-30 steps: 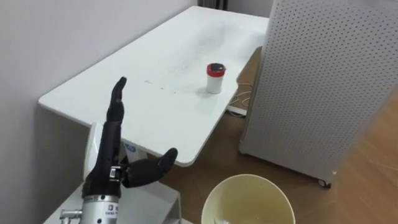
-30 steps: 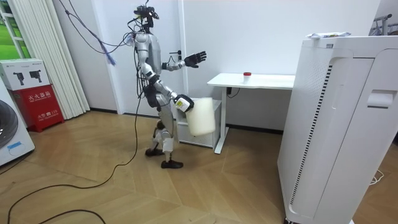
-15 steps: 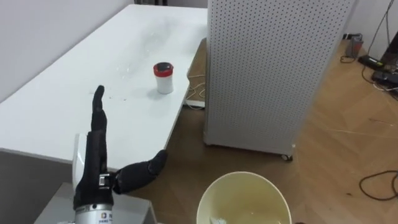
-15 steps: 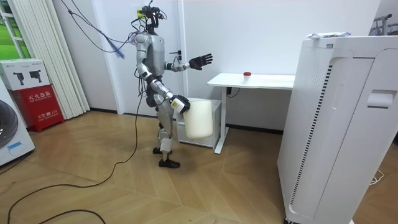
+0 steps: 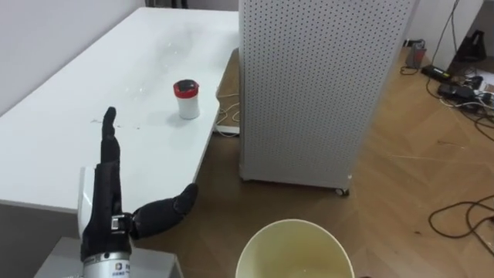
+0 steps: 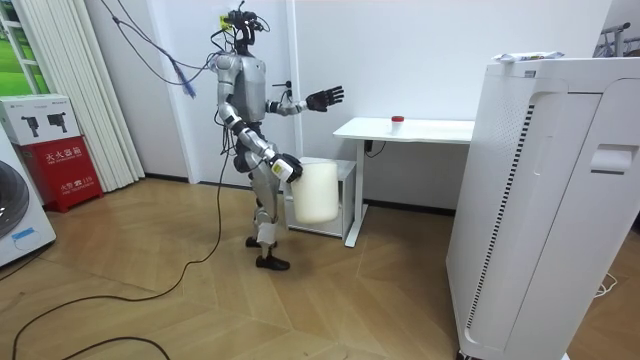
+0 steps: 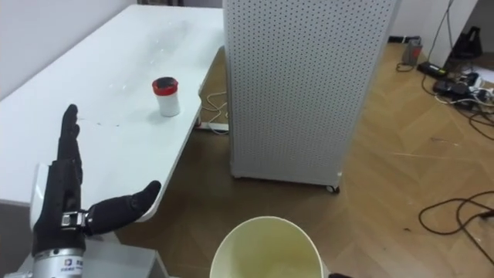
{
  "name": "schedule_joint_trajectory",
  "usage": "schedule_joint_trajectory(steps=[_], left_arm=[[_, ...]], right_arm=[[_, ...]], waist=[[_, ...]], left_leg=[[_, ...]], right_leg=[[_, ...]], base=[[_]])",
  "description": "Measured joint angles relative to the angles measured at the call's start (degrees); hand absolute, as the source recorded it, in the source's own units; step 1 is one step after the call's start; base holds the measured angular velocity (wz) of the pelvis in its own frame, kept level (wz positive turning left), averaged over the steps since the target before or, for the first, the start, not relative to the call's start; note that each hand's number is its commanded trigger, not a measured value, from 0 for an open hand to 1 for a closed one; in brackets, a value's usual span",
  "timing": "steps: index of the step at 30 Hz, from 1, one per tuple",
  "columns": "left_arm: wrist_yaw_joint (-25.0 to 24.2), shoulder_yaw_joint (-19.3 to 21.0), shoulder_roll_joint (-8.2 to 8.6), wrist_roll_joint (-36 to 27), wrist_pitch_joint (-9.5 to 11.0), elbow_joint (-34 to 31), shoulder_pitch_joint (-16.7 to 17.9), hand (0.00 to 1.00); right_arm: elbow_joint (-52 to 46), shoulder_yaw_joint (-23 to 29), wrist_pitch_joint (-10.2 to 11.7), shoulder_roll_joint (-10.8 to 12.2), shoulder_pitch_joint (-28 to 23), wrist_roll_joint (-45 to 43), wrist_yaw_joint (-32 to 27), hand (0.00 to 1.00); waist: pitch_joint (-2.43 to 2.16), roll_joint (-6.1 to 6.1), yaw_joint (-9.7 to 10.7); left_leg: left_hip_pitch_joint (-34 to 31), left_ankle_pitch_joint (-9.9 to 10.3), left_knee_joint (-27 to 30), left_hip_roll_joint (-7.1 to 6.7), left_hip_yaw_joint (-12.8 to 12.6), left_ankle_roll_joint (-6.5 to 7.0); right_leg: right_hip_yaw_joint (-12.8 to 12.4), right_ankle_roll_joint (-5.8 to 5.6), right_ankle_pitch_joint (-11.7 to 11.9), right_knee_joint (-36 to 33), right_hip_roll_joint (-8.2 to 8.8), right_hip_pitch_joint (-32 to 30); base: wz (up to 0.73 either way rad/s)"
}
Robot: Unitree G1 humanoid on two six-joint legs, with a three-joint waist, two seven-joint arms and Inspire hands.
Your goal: Pick garbage
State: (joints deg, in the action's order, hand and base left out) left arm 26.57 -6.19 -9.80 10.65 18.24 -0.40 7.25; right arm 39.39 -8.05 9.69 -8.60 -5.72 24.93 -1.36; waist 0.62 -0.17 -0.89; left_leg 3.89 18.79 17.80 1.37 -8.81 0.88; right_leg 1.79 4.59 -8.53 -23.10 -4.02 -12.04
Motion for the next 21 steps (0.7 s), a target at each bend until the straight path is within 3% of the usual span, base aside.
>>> schedule_joint_trajectory(steps=[1,3,4,5,6,7,9,11,12,13,14,15,16,17,18,21], left_arm=[[-0.1,0.2,0.01,-0.1,0.0,1.0,0.0,0.0],[-0.1,0.3,0.16,-0.4,0.0,1.8,0.3,0.0],[-0.1,0.4,0.15,-0.5,0.0,1.9,0.4,0.0],[0.0,0.6,0.19,-1.1,0.1,2.4,0.3,0.0],[0.0,0.6,0.22,-1.5,0.2,2.9,0.3,0.0],[-0.1,0.4,0.26,-2.5,0.4,3.9,-0.2,0.0],[0.0,0.4,0.28,-3.8,0.6,5.1,-0.1,0.0],[0.0,0.7,0.31,-3.9,0.6,6.3,-0.2,0.0],[0.0,0.7,0.28,-3.9,0.6,6.4,-0.3,0.0],[0.0,0.9,0.27,-3.8,0.7,6.6,-0.2,0.0],[0.1,1.0,0.23,-3.7,0.7,6.6,-0.4,0.0],[0.1,0.9,0.22,-3.7,0.7,6.6,-0.5,0.0],[0.1,0.9,0.27,-3.8,0.7,6.6,-0.2,0.0],[0.0,0.9,0.21,-3.8,0.7,6.7,-0.3,0.0],[0.0,1.0,0.23,-3.8,0.7,6.6,-0.3,0.0],[-0.5,0.8,0.2,-4.4,0.7,6.5,-0.6,0.0]], right_arm=[[0.6,-0.5,0.0,0.0,0.0,0.0,0.4,1.0],[0.8,-1.1,0.0,-0.3,-0.2,0.0,0.4,1.0],[0.8,-1.1,0.0,-0.6,-0.2,-0.1,0.3,1.0],[1.0,-1.2,-0.1,-0.6,-0.2,-0.3,0.1,1.0],[1.2,-1.2,-0.2,-0.6,-0.2,-0.2,0.0,1.0],[1.2,-1.0,-0.4,-0.7,-0.2,0.0,-0.5,1.0],[1.3,-1.0,-1.0,-0.7,-0.1,0.3,-0.8,1.0],[2.3,-1.0,-1.1,-0.8,-0.1,0.7,-1.1,1.0],[2.7,-1.2,-1.2,-1.0,-0.1,1.0,-1.1,1.0],[2.9,-1.5,-1.9,-1.1,-0.3,1.9,-1.1,1.0],[2.9,-1.6,-2.1,-1.1,-0.4,2.3,-1.2,1.0],[2.9,-1.6,-2.2,-1.1,-0.5,2.2,-1.2,1.0],[2.9,-1.9,-2.2,-1.4,-0.7,2.2,-1.2,1.0],[2.9,-2.0,-2.2,-1.5,-0.6,2.2,-1.2,1.0],[3.0,-2.1,-2.2,-1.5,-0.6,2.2,-1.2,1.0],[2.9,-2.0,-2.2,-1.9,0.0,2.2,-1.2,1.0]], waist=[[0.18,-0.27,-0.6],[0.62,-0.09,-1.0],[0.86,0.38,-1.3],[1.22,-0.1,-1.3],[1.02,0.16,-1.2],[0.99,0.13,-0.9],[1.13,-0.32,-2.1],[1.09,-0.47,-2.7],[1.01,-0.59,-2.7],[0.46,-0.82,-2.7],[0.15,-1.52,-2.5],[0.02,-1.98,-2.5],[-0.4,-2.6,-3.1],[-0.32,-2.79,-4.4],[-0.34,-2.85,-4.6],[-0.32,-3.48,-4.4]], left_leg=[[-0.7,0.4,4.0,0.29,-0.5,-0.6],[-5.5,0.2,16.6,1.46,-0.3,-0.82],[-9.6,-1.3,25.8,2.35,0.7,-2.2],[-12.8,-3.0,31.6,1.79,3.2,-2.53],[-14.5,-2.7,32.3,1.77,4.0,-2.36],[-17.9,-2.0,31.1,1.42,4.9,-1.3],[-21.9,-2.1,24.7,0.51,5.2,-1.44],[-24.8,-6.4,10.0,-0.21,7.2,-2.42],[-25.2,-8.9,7.5,-0.39,7.8,-2.22],[-25.2,-12.4,4.9,-0.77,8.0,-2.15],[-24.3,-14.3,4.4,-1.37,7.4,-0.97],[-24.1,-14.9,4.4,-1.45,6.6,-0.56],[-23.9,-15.6,4.8,-1.46,5.4,0.26],[-23.6,-15.5,6.3,-1.51,4.6,1.62],[-23.5,-14.4,7.1,-1.58,4.4,1.85],[-21.6,-10.4,9.1,-4.47,3.3,3.83]], right_leg=[[-0.4,0.68,-1.2,-0.9,-0.12,0.2],[-2.0,0.82,-2.6,-2.2,-0.24,1.0],[-3.0,1.23,-3.6,-3.7,-0.95,1.6],[-4.1,1.4,-4.9,-5.0,-1.23,1.9],[-4.4,1.33,-5.3,-5.1,-1.37,2.1],[-5.0,1.4,-5.9,-5.5,-1.41,2.2],[-6.6,1.39,-6.2,-5.4,-1.22,2.7],[-6.3,1.02,-7.8,-5.6,-0.69,3.5],[-6.3,0.77,-8.4,-5.8,-0.63,3.8],[-6.5,0.13,-9.8,-6.2,-0.12,4.8],[-6.0,-0.77,-10.9,-6.3,0.61,5.0],[-5.3,-0.94,-11.3,-6.2,1.21,5.3],[-3.3,-1.28,-11.7,-5.8,2.53,5.8],[-1.2,-1.9,-12.3,-5.0,4.06,6.9],[-0.9,-2.22,-12.5,-4.4,4.33,7.7],[0.2,-4.26,-15.4,-5.2,8.04,10.8]], base=[[-0.16],[-0.21],[-0.2],[-0.11],[0.1],[-0.04],[-0.31],[-0.21],[-0.06],[0.12],[0.15],[0.12],[-0.19],[-0.27],[-0.14],[0.08]])
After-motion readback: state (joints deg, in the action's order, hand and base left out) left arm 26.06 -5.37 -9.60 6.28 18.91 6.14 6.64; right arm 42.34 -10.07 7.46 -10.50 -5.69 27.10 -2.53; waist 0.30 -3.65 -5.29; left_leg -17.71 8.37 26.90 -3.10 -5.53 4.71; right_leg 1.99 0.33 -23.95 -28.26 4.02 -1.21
